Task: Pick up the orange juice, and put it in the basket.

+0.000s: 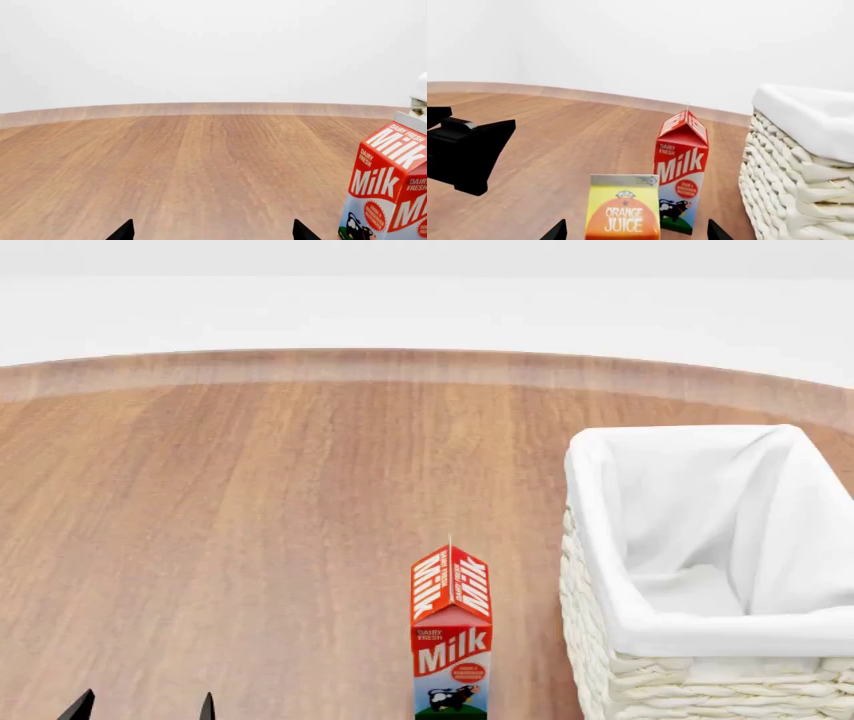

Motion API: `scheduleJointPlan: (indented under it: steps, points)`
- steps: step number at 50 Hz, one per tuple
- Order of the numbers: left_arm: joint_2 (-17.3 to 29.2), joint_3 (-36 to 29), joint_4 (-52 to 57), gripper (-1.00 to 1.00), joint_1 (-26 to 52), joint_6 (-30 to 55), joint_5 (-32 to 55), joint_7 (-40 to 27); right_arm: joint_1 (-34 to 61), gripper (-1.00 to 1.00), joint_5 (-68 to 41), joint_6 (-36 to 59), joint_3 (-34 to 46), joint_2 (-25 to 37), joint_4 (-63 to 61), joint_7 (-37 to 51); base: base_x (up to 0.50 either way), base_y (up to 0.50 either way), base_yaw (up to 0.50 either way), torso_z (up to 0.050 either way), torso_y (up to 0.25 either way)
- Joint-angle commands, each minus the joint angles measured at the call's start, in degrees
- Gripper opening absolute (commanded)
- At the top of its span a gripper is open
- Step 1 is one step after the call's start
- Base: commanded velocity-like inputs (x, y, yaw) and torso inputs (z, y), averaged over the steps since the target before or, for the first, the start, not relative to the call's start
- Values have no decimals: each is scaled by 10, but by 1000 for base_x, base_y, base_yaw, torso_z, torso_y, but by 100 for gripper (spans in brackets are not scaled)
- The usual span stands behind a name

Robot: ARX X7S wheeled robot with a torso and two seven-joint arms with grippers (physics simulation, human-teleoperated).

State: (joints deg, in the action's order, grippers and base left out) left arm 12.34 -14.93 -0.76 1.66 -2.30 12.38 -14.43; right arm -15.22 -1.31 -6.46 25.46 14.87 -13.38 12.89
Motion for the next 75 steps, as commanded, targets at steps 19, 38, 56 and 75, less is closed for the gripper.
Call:
scheduleJointPlan:
  steps: [19,38,56,75]
  points:
    - [5,-7,-1,100,1,-2,5,-6,49,100,-22,8,10,-19,59,-4,0,0,0,0,0]
    - [8,-11,-1,100,2,-3,8,-10,74,100,-25,3,20,-26,103,-3,0,0,0,0,0]
    - [19,-11,29,100,15,36,22,-19,81,100,-25,-3,31,-31,122,3,0,0,0,0,0]
    - [22,-15,28,100,17,35,25,-22,96,100,-28,0,41,-34,131,8,0,0,0,0,0]
